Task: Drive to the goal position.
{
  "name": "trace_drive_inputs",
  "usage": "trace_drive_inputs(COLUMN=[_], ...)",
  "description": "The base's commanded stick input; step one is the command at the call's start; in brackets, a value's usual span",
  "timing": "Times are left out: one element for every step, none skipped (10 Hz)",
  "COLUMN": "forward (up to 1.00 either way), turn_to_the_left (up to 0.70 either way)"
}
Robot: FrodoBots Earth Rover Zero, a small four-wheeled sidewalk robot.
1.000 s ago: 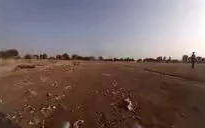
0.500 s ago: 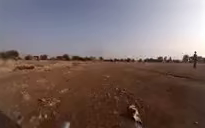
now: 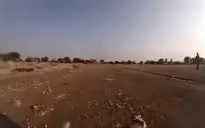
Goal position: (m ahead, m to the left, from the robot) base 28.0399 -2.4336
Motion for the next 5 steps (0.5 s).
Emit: trace_drive_inputs(forward=[0.5,0.5,0.5,0.5,0.5], turn_to_the_left=[0.0,0.0,0.0,0.0,0.0])
